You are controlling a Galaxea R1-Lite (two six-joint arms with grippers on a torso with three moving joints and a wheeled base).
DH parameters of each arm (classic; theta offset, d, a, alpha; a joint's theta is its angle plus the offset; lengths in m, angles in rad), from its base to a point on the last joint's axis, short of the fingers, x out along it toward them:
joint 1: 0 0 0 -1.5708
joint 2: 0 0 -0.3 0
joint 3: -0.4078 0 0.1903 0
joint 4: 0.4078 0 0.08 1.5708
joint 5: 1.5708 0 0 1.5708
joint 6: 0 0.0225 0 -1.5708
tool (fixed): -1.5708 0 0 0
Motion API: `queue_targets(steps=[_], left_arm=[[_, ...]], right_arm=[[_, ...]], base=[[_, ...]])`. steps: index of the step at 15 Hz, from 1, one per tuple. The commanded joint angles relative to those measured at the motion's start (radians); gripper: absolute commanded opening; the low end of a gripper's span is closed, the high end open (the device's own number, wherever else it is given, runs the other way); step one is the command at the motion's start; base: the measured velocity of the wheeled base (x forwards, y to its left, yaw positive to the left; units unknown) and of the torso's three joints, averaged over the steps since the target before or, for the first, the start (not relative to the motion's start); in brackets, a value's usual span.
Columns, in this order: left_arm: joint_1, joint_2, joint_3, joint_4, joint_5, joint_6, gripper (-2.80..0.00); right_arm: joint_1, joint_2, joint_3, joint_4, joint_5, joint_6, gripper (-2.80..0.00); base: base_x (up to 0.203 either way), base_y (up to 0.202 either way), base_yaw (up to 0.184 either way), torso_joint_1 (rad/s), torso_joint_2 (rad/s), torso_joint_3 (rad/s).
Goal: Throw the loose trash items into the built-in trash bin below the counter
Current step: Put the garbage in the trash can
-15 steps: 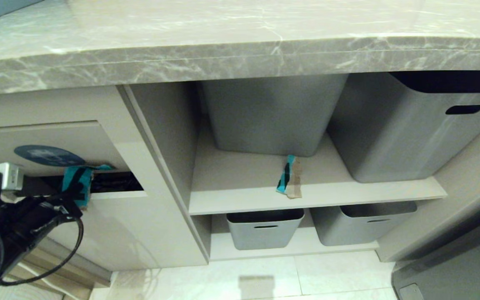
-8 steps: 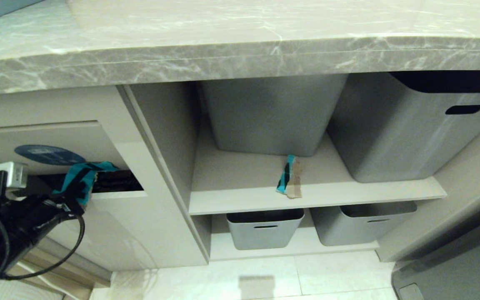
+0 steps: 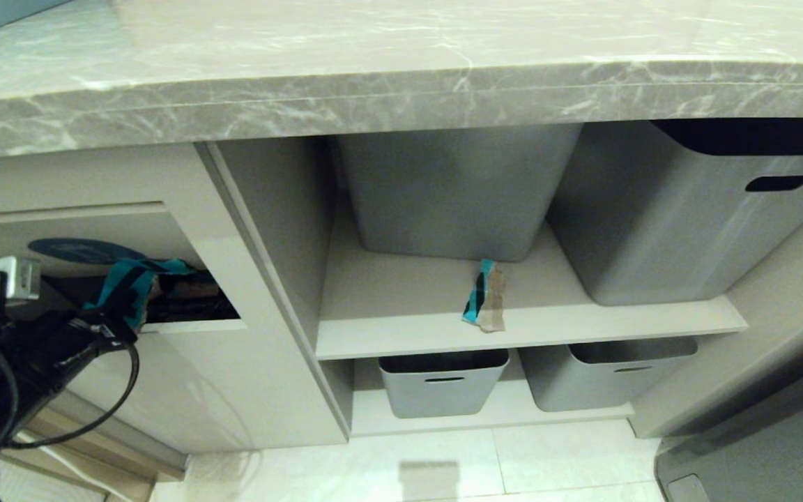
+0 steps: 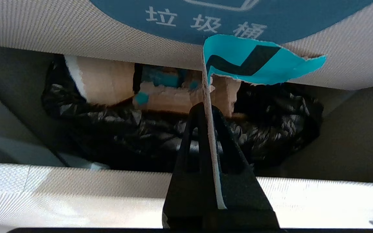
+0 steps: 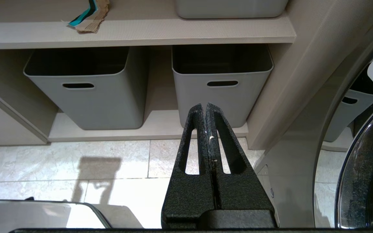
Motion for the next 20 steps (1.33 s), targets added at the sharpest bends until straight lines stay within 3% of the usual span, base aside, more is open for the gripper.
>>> queue_targets(steps=[1, 7, 8, 9, 20], left_arm=[[0.0, 0.007, -0.014, -0.009, -0.001, -0.01, -2.8], [0.0, 0.008, -0.009, -0.008, -0.003, -0.01, -2.8], [-0.001, 0.007, -0.008, -0.007, -0.002, -0.011, -1.54], [-0.001, 0.005, -0.008, -0.009, -0.001, -0.013, 0.0], [-0.003, 0.033, -0.051, -0.006, -0.003, -0.016, 0.0]], right_arm=[[0.001, -0.001, 0.0, 0.0, 0.0, 0.0, -2.8], [0.001, -0.001, 0.0, 0.0, 0.001, 0.0, -2.8], [0.001, -0.001, 0.0, 0.0, 0.001, 0.0, -2.8], [0.001, -0.001, 0.0, 0.0, 0.0, 0.0, -2.8], [0.001, -0.001, 0.0, 0.0, 0.0, 0.0, -2.8]], base=[[0.0, 0.0, 0.0, 0.0, 0.0, 0.0], [0.0, 0.0, 0.0, 0.0, 0.0, 0.0], [0.0, 0.0, 0.0, 0.0, 0.0, 0.0], [0.0, 0.0, 0.0, 0.0, 0.0, 0.0], [0.0, 0.0, 0.0, 0.0, 0.0, 0.0]])
